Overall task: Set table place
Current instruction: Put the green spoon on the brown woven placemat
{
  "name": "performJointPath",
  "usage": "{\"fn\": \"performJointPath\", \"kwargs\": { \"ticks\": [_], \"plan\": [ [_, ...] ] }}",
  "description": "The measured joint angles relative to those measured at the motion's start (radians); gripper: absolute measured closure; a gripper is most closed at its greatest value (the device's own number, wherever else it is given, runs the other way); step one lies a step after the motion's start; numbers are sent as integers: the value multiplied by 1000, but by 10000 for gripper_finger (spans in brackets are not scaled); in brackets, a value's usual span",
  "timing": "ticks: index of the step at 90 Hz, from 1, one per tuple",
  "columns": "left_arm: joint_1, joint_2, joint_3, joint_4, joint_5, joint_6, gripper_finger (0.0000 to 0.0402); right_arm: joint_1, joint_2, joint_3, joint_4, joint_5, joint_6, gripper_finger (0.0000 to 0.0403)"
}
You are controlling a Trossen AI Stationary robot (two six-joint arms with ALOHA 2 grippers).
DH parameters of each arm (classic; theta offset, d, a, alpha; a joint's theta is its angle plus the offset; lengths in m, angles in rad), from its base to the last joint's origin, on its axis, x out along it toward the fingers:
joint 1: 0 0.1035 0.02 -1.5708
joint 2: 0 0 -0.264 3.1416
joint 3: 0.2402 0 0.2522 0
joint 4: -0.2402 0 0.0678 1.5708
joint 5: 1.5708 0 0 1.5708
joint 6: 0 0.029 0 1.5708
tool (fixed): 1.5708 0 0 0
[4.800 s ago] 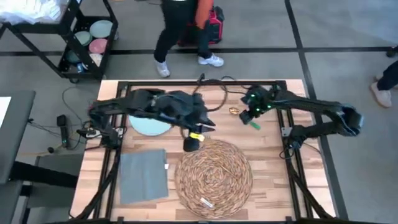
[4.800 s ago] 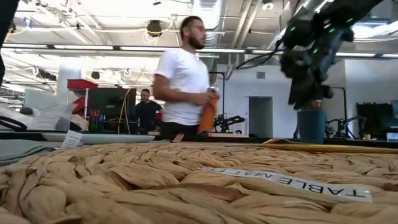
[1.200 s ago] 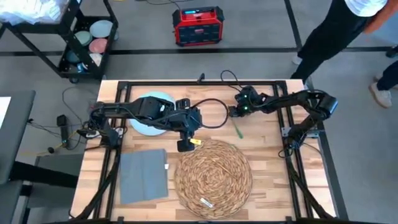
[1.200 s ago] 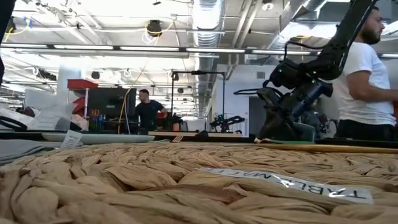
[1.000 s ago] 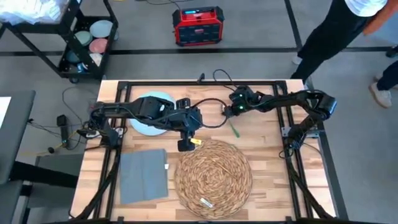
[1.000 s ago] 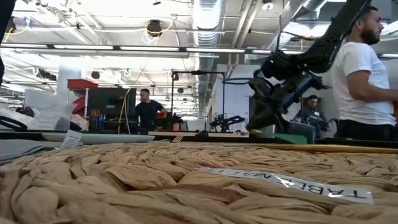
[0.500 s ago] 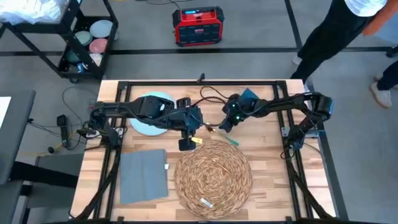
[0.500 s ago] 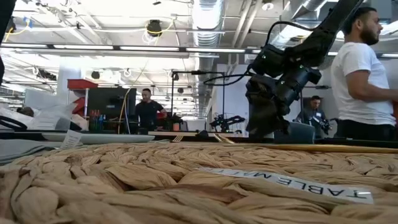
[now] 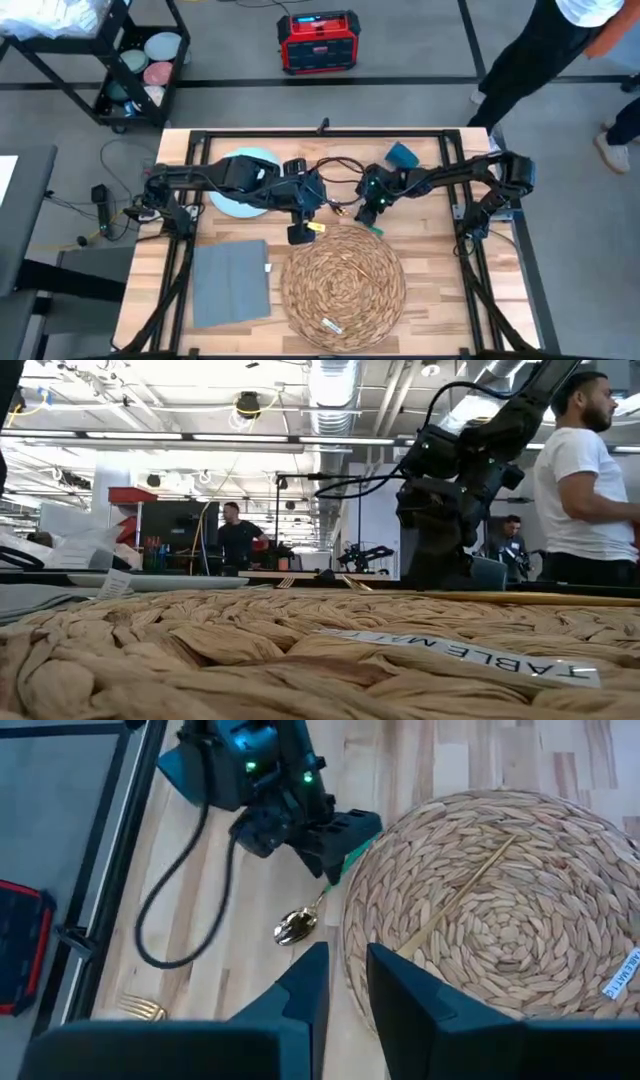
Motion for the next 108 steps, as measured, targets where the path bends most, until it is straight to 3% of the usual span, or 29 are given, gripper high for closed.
{"fn": "performJointPath", "kwargs": {
  "ticks": [39, 52, 77, 90, 108],
  "plan": [
    [-1, 0, 0, -2, 0, -48, 349, 12, 151, 86, -13, 18, -38, 272],
    [-2, 0, 0, -4, 0, -56, 349, 15, 174, 111, -47, 49, -64, 292],
    [-2, 0, 0, -9, 0, -48, 349, 8, 175, 112, -106, 132, -111, 392],
    [-2, 0, 0, -11, 0, -48, 349, -15, 165, 113, -136, 149, -106, 400],
    [-2, 0, 0, -11, -4, -47, 349, -27, 16, 96, -297, 220, -77, 402]
  ]
}}
